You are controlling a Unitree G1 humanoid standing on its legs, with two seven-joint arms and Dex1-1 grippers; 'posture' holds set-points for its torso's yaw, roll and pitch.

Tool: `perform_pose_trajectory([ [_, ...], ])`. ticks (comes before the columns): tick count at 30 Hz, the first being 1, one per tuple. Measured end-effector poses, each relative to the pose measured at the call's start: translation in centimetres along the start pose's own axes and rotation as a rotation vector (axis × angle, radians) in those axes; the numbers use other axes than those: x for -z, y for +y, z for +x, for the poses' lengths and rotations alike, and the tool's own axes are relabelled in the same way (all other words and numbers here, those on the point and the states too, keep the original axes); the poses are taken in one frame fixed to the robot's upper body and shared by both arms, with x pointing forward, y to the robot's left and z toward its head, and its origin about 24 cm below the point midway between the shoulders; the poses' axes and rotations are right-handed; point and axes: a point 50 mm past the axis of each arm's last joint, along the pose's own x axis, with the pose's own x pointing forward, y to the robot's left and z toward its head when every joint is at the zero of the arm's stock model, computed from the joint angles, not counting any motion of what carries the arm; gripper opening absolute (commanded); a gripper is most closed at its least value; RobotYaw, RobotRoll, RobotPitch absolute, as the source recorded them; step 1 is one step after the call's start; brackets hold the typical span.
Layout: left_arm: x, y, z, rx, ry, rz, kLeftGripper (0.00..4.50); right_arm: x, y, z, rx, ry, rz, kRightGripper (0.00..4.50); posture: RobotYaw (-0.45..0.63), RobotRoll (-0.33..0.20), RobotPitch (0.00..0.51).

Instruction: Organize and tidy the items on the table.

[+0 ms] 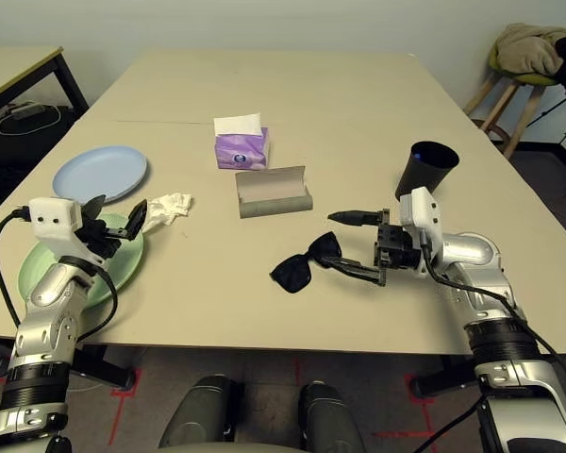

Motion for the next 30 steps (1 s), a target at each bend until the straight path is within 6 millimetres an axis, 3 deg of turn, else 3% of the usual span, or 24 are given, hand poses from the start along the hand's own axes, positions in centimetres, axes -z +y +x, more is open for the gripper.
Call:
perform_pose_trajectory([
  [15,-0.6,0.6,-0.2,0.049,0.023,0.015,4.5,-0.3,0.0,0.5,-0.023,-0.006,-0.026,4.47,0.24,0.0,0.054],
  [21,-1.7,2.7,-0.7,0.087,0.068,0.0,4.5,-0.5,0.0,1.2,-0.071,-0.002,-0.015,4.47,0.26,0.0,0.056],
  [26,-3.9,4.6,-0.9,0.07,0.067,0.028,4.5,-1.0,-0.2,1.5,-0.084,-0.006,-0.024,4.47,0.27,0.0,0.059],
  [30,-4.1,7.2,-1.7,-0.013,0.183,0.031,4.5,-1.1,-0.2,1.6,-0.088,-0.007,-0.015,4.47,0.28,0.0,0.061],
])
